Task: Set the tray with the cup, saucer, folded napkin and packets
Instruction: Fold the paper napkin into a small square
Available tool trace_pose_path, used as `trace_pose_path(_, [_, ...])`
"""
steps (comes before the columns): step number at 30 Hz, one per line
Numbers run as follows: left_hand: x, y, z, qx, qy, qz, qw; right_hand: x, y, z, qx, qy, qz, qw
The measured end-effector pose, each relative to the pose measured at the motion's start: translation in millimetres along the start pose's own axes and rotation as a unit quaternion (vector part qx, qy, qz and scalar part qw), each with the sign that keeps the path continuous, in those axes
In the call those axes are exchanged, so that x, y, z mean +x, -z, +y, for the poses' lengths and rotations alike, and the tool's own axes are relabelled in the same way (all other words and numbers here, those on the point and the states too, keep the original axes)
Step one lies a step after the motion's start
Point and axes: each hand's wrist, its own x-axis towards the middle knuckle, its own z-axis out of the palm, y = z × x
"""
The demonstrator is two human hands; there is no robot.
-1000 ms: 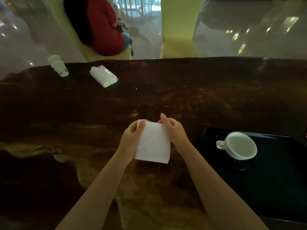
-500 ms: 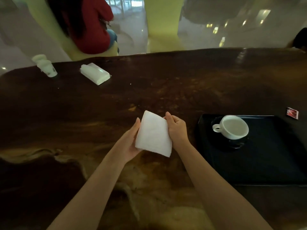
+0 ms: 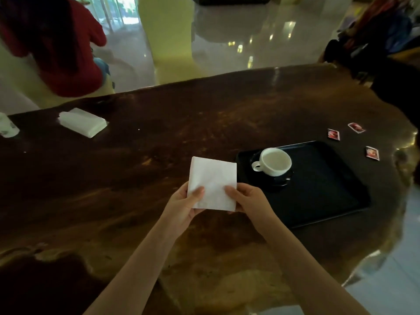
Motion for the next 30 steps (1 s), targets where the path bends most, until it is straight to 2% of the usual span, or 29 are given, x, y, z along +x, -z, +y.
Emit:
trace_pose_path(5, [7.3, -40.7, -18.6, -0.031, 0.041, -0.038, 0.998, -16.1, 43.7, 11.6, -0.013, 0.053, 0.059, 0.997])
trace_pose_path(9, [20.5, -84.8, -41.9, -0.030, 0.085, -0.049, 0.995, -23.2, 102.9, 20.3, -0.039, 0.041, 0.087, 0.995])
trace_pose_path(11, [29.5, -110.5, -58.5, -0.046, 0.095, -0.073, 0.992, -25.7, 139.6, 26.6, -0.032, 0.020, 0.054, 0.998])
trace_pose_path(15, [48.6, -164.0, -89.9, -0.052, 0.089, -0.088, 0.991, -30.2, 216.0, 35.0, 0.049, 0.003, -0.057, 0.997])
trace_pose_path(18, [64.2, -201.9, -114.4, -0.017, 0.083, -0.042, 0.996, -24.7, 268.0, 35.9, 0.009, -0.003, -0.061, 0.998])
trace_pose_path(23, [85.2, -253.7, -145.1, 0.081, 0.072, 0.105, 0.989, -4.6, 322.2, 42.7, -0.021, -0.044, -0.038, 0.998])
trace_pose_path(28, [109.3, -282.5, -161.0, 0.153, 0.055, 0.145, 0.976, 17.6, 353.7, 52.1, 0.008, -0.091, -0.044, 0.995])
trace_pose_path(30, [122.9, -290.8, -166.8, 0.165, 0.063, 0.147, 0.973, 28.6, 359.8, 54.2, 0.024, -0.104, -0.007, 0.994])
